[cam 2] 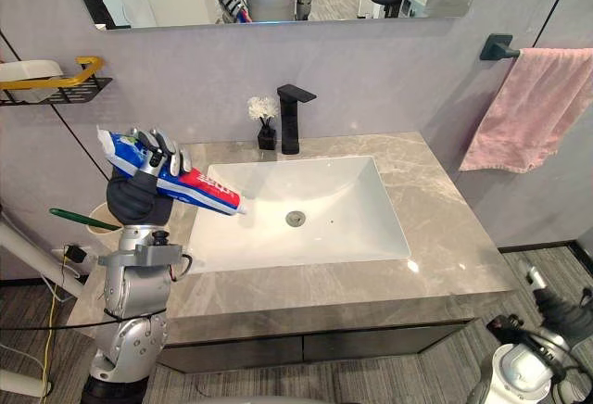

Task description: Organize washtable

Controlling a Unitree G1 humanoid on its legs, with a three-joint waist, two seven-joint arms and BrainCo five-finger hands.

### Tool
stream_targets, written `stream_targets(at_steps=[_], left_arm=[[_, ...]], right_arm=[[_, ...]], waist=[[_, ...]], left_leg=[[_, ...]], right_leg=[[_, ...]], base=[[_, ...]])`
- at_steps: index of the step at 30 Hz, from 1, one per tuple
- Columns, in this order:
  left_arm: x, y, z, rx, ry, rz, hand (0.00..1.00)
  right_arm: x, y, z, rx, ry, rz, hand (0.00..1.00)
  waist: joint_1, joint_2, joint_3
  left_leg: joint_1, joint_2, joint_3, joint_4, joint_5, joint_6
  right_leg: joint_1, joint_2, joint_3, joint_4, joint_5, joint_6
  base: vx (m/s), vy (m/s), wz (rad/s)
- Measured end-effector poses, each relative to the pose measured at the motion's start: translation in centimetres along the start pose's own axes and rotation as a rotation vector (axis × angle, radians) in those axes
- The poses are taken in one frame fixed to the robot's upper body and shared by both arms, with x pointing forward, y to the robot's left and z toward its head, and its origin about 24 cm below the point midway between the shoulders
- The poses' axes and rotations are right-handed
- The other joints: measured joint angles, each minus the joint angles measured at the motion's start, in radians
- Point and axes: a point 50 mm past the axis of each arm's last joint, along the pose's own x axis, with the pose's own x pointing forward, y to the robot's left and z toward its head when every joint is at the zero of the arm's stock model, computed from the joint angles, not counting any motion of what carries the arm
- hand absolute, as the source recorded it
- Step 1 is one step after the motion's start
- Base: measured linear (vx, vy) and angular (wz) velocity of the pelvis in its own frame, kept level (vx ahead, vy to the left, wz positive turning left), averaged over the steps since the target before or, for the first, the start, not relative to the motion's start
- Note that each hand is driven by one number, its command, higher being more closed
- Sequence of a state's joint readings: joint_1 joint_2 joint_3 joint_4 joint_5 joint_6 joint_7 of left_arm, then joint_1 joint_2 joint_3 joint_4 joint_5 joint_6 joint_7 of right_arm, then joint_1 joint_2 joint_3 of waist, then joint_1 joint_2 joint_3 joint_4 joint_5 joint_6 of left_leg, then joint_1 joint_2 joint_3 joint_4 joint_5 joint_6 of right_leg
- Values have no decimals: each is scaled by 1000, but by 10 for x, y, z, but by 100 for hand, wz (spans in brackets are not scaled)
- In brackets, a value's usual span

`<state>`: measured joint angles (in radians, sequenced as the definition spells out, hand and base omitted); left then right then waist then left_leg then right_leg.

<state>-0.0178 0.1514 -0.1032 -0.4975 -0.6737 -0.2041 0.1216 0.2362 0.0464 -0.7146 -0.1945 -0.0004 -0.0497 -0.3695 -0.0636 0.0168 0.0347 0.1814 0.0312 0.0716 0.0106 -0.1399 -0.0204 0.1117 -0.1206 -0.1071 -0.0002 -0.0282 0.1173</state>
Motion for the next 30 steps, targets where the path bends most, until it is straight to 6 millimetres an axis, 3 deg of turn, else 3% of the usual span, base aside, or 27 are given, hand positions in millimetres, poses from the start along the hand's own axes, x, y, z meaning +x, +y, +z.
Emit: stream_targets(at_steps=[2,11,18,22,26,30], left_arm=[[4,-3,1,-22,-22,10,100],[15,-20,5,-83,-100,-16,100],[15,-24,15,-78,-161,-17,100],[21,-23,25,46,-222,-32,100],[23,-10,40,208,-282,-1,100],[24,6,60,405,-350,45,100]], right_arm=[[-13,-6,-21,-35,111,-13,0],[-29,-21,-53,-139,262,-4,0],[-63,-28,-107,-198,528,83,0],[-94,-22,-141,-218,717,243,0],[-112,-16,-155,-199,815,327,0],[-117,-9,-156,-193,829,383,0]], waist=[[1,0,0],[22,4,-4],[30,13,-19],[41,14,-34],[55,13,-56],[76,11,-61]], left_leg=[[-2,2,1,6,-6,1],[-2,9,20,63,-45,2],[-2,20,21,72,-51,-7],[-7,22,13,72,-51,-8],[-10,22,2,67,-47,-13],[-11,20,-11,59,-38,-13]], right_leg=[[0,0,-2,1,0,0],[7,-7,-7,35,-3,-4],[7,-2,-34,50,-7,-10],[7,0,-43,50,-8,-11],[8,-1,-56,50,-10,-15],[9,-1,-67,48,-11,-15]], base=[[0,0,0],[-41,-5,-4],[-48,-38,1],[-47,-44,4],[-17,-25,10],[-19,-23,9]])
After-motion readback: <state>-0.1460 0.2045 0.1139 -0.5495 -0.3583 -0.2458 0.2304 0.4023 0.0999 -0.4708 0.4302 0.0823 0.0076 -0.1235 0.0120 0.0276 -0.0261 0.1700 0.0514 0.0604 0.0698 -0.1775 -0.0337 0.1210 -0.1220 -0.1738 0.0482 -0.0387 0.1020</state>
